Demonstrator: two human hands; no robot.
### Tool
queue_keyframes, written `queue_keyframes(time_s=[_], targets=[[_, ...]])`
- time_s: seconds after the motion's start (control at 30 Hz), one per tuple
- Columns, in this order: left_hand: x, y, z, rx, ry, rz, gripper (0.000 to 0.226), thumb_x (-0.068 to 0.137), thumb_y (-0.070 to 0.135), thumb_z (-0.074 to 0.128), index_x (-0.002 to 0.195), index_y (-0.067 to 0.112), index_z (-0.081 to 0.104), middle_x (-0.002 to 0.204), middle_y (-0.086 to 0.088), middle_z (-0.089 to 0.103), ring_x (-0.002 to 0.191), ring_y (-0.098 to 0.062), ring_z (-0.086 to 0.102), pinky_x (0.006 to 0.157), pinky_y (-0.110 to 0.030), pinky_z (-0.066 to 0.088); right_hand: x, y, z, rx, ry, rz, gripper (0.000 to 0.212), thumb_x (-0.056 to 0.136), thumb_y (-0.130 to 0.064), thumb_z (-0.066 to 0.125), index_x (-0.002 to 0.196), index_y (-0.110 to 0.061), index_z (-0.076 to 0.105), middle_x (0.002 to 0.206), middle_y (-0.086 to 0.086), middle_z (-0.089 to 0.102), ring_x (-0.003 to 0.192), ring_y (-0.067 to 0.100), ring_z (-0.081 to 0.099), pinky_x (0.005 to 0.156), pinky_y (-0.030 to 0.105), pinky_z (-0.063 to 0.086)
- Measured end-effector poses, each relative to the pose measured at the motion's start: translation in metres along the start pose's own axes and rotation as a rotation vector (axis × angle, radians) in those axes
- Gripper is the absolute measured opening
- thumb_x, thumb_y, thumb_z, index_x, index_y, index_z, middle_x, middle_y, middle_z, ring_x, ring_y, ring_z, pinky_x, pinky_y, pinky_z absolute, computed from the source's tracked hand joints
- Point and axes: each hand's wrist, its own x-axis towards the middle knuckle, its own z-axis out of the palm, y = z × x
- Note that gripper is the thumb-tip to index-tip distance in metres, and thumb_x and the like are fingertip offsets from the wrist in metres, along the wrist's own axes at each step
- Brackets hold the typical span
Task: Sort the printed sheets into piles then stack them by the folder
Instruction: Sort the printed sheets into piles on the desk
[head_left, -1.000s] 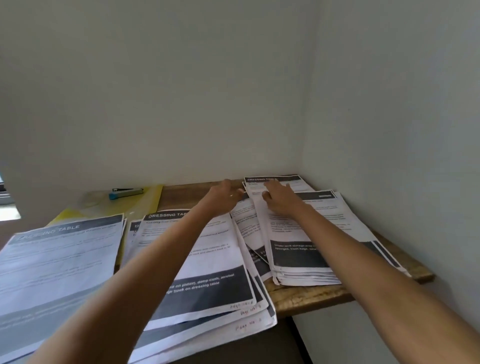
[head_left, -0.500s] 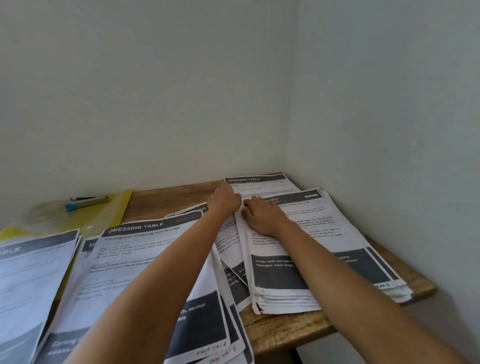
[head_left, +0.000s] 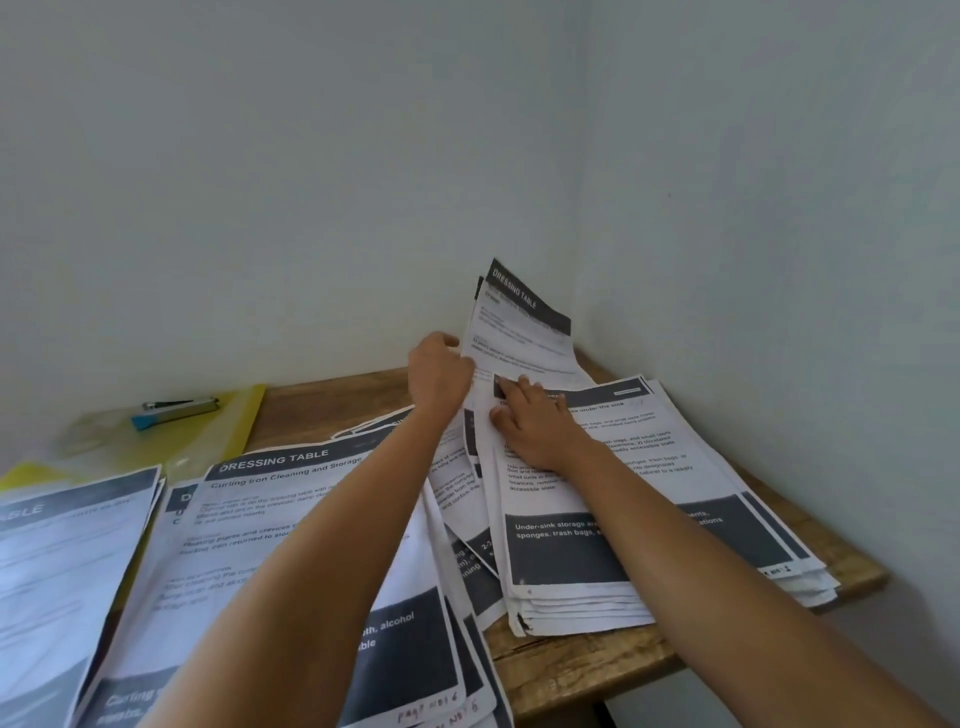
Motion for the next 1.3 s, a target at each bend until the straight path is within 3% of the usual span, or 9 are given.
queue_keyframes(time_s=[0.17, 0.3, 0.47, 0.63, 0.83, 0.97, 1.1, 1.2, 1.3], targets=[[0.015, 0.002, -0.033, -0.149, 0.086, -0.058, 0.030, 0.081, 0.009, 0.071, 0.110, 0.010, 0.063, 0.108, -0.010, 0.069, 0.088, -0.023, 0.069, 0.082, -0.039, 0.058, 0.000, 0.004, 0.002, -0.010, 0.004, -0.010, 0.058, 0.101, -0.045, 0.022, 0.152, -0.020, 0.010, 0.159, 0.012, 0.008, 0.147, 0.027, 0.004, 0.117, 0.053, -0.001], [0.019, -0.001, -0.068, -0.179, 0.182, -0.071, 0.031, 0.083, 0.010, 0.071, 0.114, 0.008, 0.065, 0.109, -0.009, 0.070, 0.089, -0.021, 0.068, 0.072, -0.024, 0.054, 0.001, 0.007, 0.004, -0.016, -0.001, -0.014, 0.059, 0.101, -0.046, 0.022, 0.152, -0.019, 0.011, 0.159, 0.013, 0.010, 0.147, 0.027, 0.005, 0.117, 0.054, 0.000], [0.015, -0.001, -0.121, -0.274, 0.306, -0.091, 0.027, 0.081, 0.008, 0.072, 0.108, 0.009, 0.066, 0.099, -0.008, 0.070, 0.082, -0.021, 0.067, 0.079, -0.036, 0.059, 0.002, 0.010, 0.002, -0.036, -0.044, 0.005, 0.056, 0.101, -0.043, 0.028, 0.150, -0.019, 0.021, 0.158, 0.013, 0.014, 0.147, 0.025, 0.003, 0.116, 0.053, -0.001], [0.007, -0.004, -0.180, -0.343, 0.364, -0.104, 0.024, 0.081, 0.006, 0.072, 0.104, 0.008, 0.066, 0.095, -0.008, 0.070, 0.080, -0.023, 0.069, 0.071, -0.035, 0.060, 0.005, 0.014, 0.001, 0.006, -0.038, 0.015, 0.053, 0.099, -0.043, 0.033, 0.145, -0.017, 0.034, 0.153, 0.012, 0.029, 0.144, 0.026, 0.018, 0.116, 0.055, 0.008], [-0.025, -0.019, -0.237, -0.475, 0.322, -0.177, 0.012, 0.081, 0.000, 0.070, 0.086, 0.009, 0.063, 0.092, -0.009, 0.069, 0.077, -0.020, 0.069, 0.060, -0.025, 0.057, -0.010, -0.019, -0.037, 0.631, 0.337, 0.017, 0.039, 0.097, -0.038, 0.048, 0.121, -0.010, 0.061, 0.118, 0.005, 0.061, 0.113, 0.021, 0.055, 0.101, 0.034, 0.039], [-0.062, -0.033, -0.246, -0.499, 0.251, -0.248, 0.014, 0.080, 0.003, 0.073, 0.081, 0.013, 0.064, 0.086, -0.007, 0.070, 0.075, -0.020, 0.069, 0.064, -0.027, 0.059, -0.018, -0.059, -0.058, 1.121, 0.097, 0.113, 0.052, 0.094, -0.058, 0.037, 0.116, -0.016, 0.059, 0.110, 0.005, 0.066, 0.101, 0.021, 0.063, 0.094, 0.039, 0.047], [-0.095, -0.054, -0.234, -0.464, 0.187, -0.295, 0.014, 0.077, 0.002, 0.075, 0.086, 0.012, 0.070, 0.087, -0.010, 0.072, 0.075, -0.023, 0.071, 0.067, -0.030, 0.060, -0.042, -0.089, -0.057, 1.287, -0.121, 0.087, 0.028, 0.096, -0.029, 0.052, 0.105, -0.005, 0.063, 0.095, 0.010, 0.069, 0.076, 0.018, 0.067, 0.069, 0.030, 0.056], [-0.118, -0.068, -0.223, -0.388, 0.117, -0.292, 0.015, 0.079, 0.002, 0.072, 0.093, 0.008, 0.069, 0.092, -0.010, 0.073, 0.081, -0.025, 0.071, 0.070, -0.034, 0.060, -0.051, -0.094, -0.037, 1.141, -0.059, 0.069, 0.023, 0.087, -0.005, 0.065, 0.109, 0.001, 0.060, 0.111, 0.017, 0.066, 0.081, 0.021, 0.068, 0.077, 0.034, 0.058], [-0.135, -0.078, -0.215, -0.268, 0.101, -0.236, 0.014, 0.081, -0.001, 0.066, 0.091, 0.009, 0.069, 0.095, -0.012, 0.073, 0.084, -0.027, 0.070, 0.078, -0.042, 0.059, -0.059, -0.089, -0.017, 0.916, 0.065, 0.069, 0.039, 0.078, -0.003, 0.075, 0.113, -0.003, 0.057, 0.107, 0.011, 0.065, 0.090, 0.025, 0.066, 0.083, 0.041, 0.055]])
